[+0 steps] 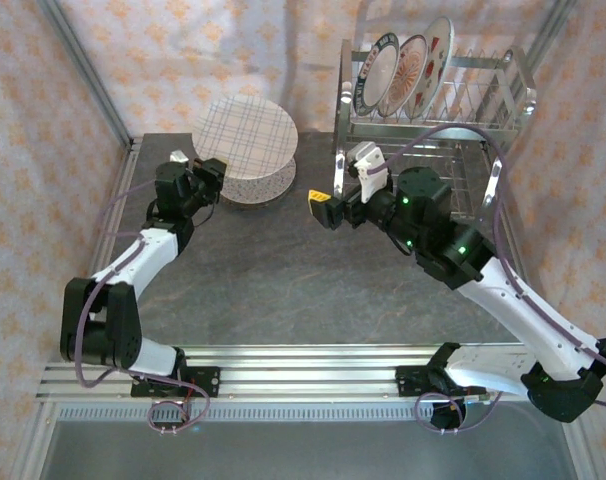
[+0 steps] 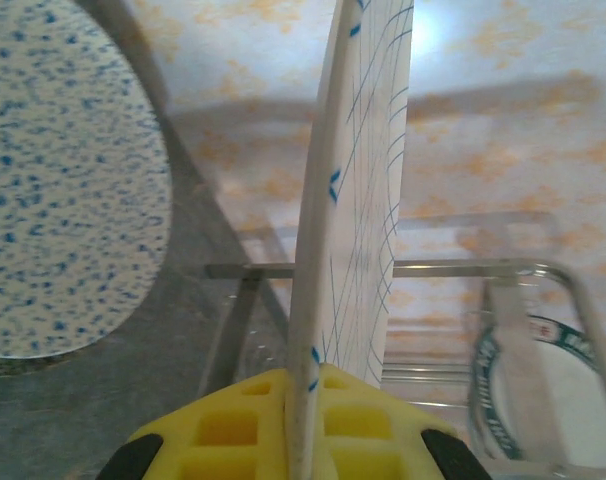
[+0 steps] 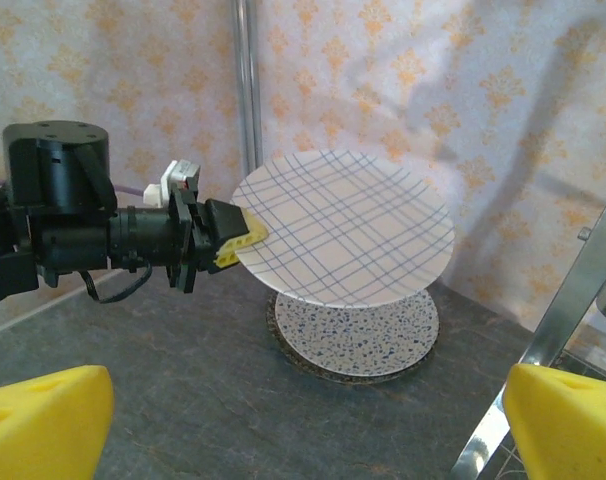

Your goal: Unload the plates from the dish rack

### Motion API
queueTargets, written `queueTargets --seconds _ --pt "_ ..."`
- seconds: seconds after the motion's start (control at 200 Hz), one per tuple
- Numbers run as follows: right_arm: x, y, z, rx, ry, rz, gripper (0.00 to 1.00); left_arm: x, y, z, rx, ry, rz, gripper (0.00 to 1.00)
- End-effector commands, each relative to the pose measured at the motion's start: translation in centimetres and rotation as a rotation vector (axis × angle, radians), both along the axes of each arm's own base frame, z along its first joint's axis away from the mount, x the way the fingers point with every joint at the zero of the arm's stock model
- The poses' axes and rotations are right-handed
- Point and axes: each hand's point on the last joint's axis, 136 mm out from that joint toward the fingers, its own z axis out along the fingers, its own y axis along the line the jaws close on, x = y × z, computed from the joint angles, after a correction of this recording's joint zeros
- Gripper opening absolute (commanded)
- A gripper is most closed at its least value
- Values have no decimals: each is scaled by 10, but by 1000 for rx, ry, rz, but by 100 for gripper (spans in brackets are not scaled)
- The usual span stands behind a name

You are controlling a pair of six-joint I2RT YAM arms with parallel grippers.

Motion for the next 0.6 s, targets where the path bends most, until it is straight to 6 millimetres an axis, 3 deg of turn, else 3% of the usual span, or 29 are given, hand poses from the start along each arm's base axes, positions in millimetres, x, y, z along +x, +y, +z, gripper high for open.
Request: queueTargets --seconds 0.0,0.32,0.596 --pt "-1 -7 23 56 -86 -36 99 12 3 21 49 -133 -3 0" --pt "2 -13 25 55 -75 -76 99 47 5 -36 58 -54 7 0" --pt "3 -17 24 51 -63 -100 99 66 9 -68 70 1 2 0"
